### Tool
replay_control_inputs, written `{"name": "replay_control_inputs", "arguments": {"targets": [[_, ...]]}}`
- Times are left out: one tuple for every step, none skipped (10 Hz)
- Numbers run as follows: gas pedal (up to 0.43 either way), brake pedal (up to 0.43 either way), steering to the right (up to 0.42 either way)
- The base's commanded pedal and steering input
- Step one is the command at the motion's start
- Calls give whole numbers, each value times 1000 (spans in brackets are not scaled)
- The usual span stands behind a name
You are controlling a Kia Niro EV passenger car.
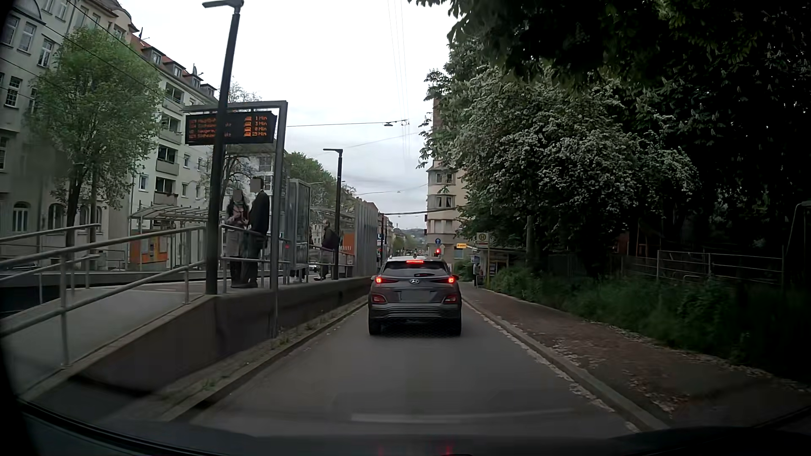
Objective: Follow the waypoints while adhering to traffic rules and regulations
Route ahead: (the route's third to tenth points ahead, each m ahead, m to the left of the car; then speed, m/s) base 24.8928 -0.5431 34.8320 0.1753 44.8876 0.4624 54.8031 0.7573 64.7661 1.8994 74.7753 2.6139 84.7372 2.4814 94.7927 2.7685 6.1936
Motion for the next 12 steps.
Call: {"name": "replay_control_inputs", "arguments": {"targets": [[0,244,-6],[0,244,-6],[0,250,-6],[0,250,-6],[0,256,-6],[0,256,-5],[0,262,-5],[0,262,-6],[0,268,-6],[0,262,-4],[0,268,-4],[0,268,-2]]}}
